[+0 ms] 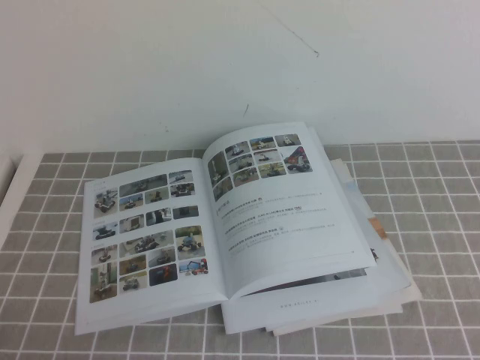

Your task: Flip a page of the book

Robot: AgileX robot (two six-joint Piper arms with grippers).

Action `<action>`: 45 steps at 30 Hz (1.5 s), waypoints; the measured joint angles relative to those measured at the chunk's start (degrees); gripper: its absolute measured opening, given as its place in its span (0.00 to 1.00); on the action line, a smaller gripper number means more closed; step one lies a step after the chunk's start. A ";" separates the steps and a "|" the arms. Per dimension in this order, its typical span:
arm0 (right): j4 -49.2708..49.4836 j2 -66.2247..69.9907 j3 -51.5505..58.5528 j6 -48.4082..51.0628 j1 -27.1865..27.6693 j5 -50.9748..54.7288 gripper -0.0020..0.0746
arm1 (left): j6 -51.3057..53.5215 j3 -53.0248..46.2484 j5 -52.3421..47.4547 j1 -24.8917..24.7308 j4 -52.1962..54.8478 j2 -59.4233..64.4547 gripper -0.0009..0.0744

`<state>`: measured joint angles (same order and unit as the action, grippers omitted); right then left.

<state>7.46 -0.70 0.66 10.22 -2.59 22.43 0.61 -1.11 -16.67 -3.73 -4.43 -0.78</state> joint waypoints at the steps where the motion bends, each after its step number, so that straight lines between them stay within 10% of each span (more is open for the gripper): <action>1: 0.00 0.00 0.00 0.00 0.00 0.00 0.02 | 0.00 0.00 0.00 0.00 0.00 0.00 0.01; 45: -1.52 0.00 0.85 0.00 0.00 -5.12 0.02 | -0.10 -0.14 10.86 0.00 -13.46 0.00 0.01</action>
<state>5.94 -0.70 1.51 10.22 -2.59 17.31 0.51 -1.25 -5.81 -3.73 -17.89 -0.78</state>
